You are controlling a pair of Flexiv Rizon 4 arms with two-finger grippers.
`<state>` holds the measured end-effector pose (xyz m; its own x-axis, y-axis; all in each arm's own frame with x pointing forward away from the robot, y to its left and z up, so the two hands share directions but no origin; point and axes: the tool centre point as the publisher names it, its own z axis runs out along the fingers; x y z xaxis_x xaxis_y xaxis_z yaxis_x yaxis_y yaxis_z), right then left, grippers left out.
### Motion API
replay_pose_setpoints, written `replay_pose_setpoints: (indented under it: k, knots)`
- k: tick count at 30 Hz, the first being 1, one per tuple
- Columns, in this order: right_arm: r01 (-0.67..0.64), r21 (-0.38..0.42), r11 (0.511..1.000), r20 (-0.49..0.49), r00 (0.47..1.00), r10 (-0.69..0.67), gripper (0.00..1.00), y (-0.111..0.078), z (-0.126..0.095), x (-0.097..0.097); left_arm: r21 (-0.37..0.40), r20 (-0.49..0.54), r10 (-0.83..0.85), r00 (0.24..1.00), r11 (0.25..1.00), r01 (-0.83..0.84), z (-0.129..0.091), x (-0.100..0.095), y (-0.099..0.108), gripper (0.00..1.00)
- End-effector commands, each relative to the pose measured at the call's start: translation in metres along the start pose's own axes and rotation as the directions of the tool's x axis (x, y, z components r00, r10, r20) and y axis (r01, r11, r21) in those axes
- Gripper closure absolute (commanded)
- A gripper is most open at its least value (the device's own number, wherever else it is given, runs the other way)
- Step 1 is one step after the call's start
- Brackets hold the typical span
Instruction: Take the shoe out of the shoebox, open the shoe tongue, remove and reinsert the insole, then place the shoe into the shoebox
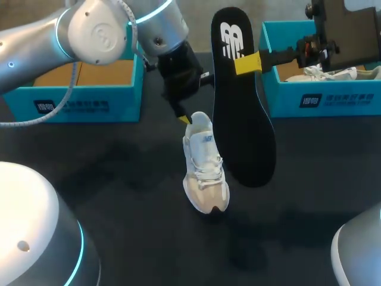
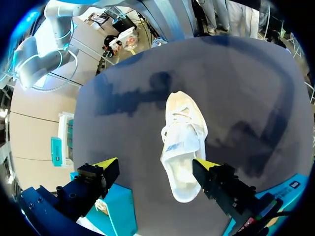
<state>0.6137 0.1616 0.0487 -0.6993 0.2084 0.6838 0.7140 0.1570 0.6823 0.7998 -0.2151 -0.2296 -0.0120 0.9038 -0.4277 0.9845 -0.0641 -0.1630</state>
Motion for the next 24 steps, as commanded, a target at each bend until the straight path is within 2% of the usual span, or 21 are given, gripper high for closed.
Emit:
replay_pose_setpoints:
  k: [1, 8, 15, 24]
  knots:
    - [0.000, 0.005, 1.000, -0.002, 1.000, 0.000, 1.00, 0.004, 0.004, -0.001, -0.019, 0.049, 0.000, 0.999, 1.000, 0.001, -0.004, 0.005, -0.002, 0.00]
    - [0.000, 0.005, 1.000, -0.002, 1.000, 0.000, 1.00, 0.004, 0.004, -0.001, -0.031, 0.175, -0.017, 0.984, 0.999, 0.023, -0.021, 0.005, -0.002, 0.00]
    - [-0.082, -0.007, 0.997, -0.038, 0.996, 0.081, 1.00, 0.024, -0.005, -0.020, -0.056, 0.313, 0.001, 0.950, 0.998, 0.017, -0.036, -0.002, -0.001, 0.00]
    - [-0.182, -0.039, 0.983, -0.103, 0.979, 0.177, 1.00, 0.047, -0.017, -0.047, -0.050, 0.476, 0.016, 0.879, 0.999, 0.010, -0.059, -0.011, 0.009, 0.00]
